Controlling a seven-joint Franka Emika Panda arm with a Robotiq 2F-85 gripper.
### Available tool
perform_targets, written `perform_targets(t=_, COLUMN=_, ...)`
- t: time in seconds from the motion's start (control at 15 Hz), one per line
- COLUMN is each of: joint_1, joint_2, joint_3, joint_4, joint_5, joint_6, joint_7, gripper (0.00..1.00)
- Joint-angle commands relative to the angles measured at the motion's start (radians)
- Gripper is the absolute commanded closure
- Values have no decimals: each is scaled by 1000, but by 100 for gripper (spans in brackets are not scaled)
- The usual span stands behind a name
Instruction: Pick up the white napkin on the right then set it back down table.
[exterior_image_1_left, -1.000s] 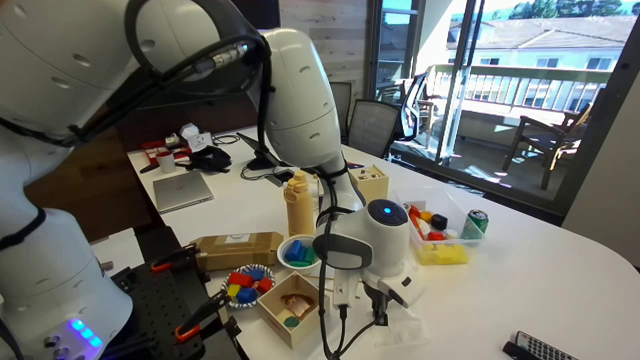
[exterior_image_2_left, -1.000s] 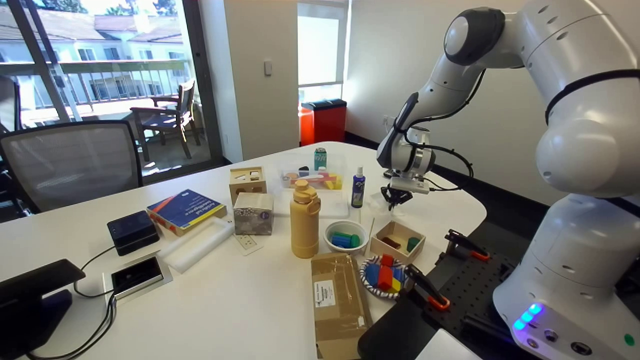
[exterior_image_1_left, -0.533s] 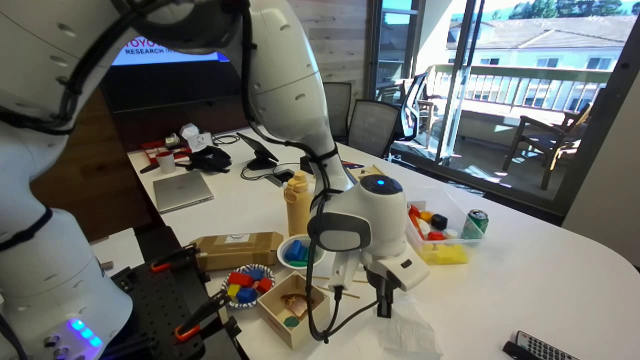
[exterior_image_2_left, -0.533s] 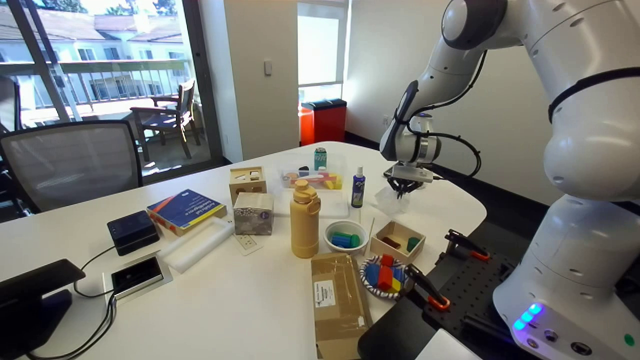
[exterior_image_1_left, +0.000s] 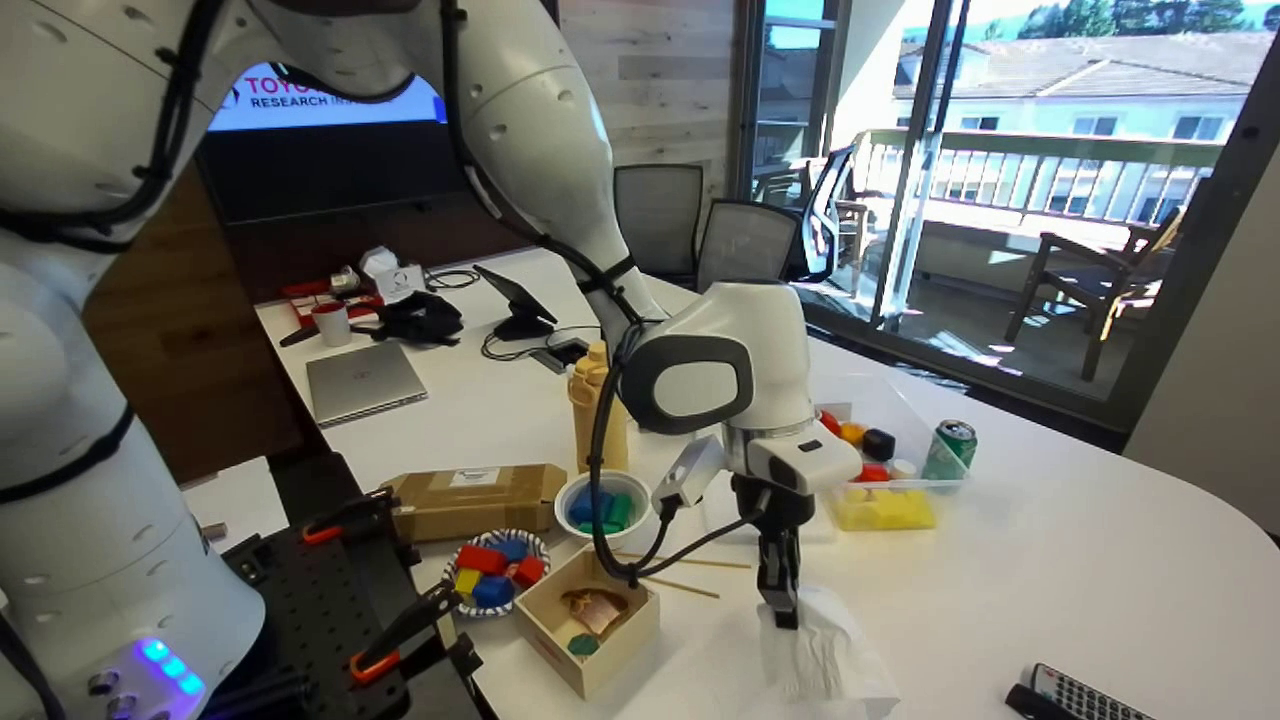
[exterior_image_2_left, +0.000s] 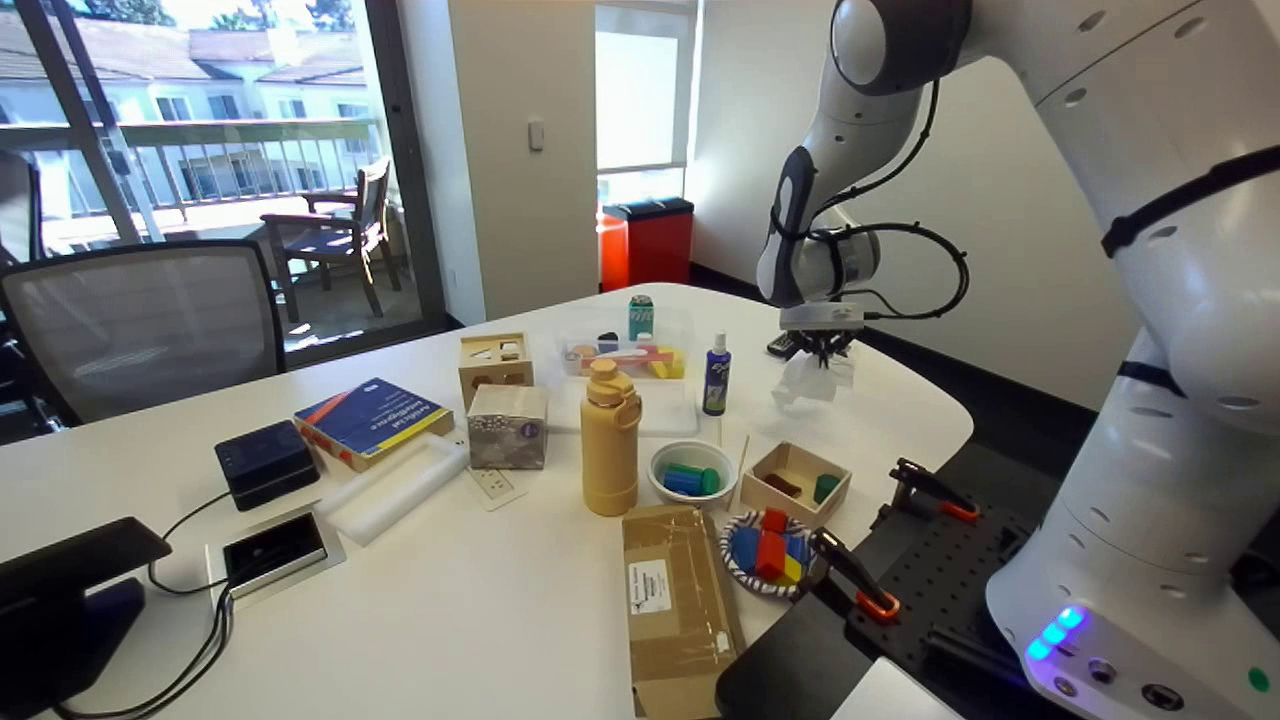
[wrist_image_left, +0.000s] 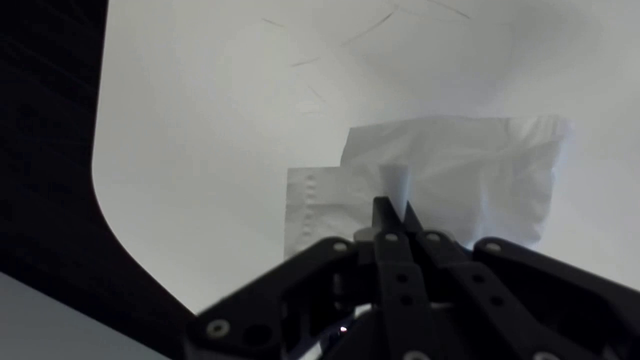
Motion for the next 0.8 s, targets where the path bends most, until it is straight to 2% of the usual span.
perform_targets(t=0.0, joint_1=-14, joint_2=-37, joint_3=-1, joint_4=13, joint_5=-49, joint_6=-82, joint_7=27, gripper=100)
perform_targets(t=0.07, joint_1=-20, joint_2=-31, joint_3=2, joint_4=22, joint_5=-53, joint_6=-94, joint_7=34, gripper=100)
perform_targets(t=0.33, joint_1=51, joint_2=1, joint_3=-95, joint_4=31, joint_5=-95, joint_6=-136, joint_7=167, gripper=100)
perform_targets(t=0.53, joint_1=81, joint_2=35, joint_3=-139, joint_4=70, joint_5=-159, joint_6=-243, joint_7=282, gripper=100)
perform_targets(t=0.67, joint_1=60, joint_2=65, joint_3=-116, joint_4=127, joint_5=-200, joint_6=-348, joint_7=320, gripper=100)
perform_targets(t=0.73, joint_1=31, joint_2=82, joint_3=-84, joint_4=163, joint_5=-213, joint_6=-392, joint_7=320, gripper=100)
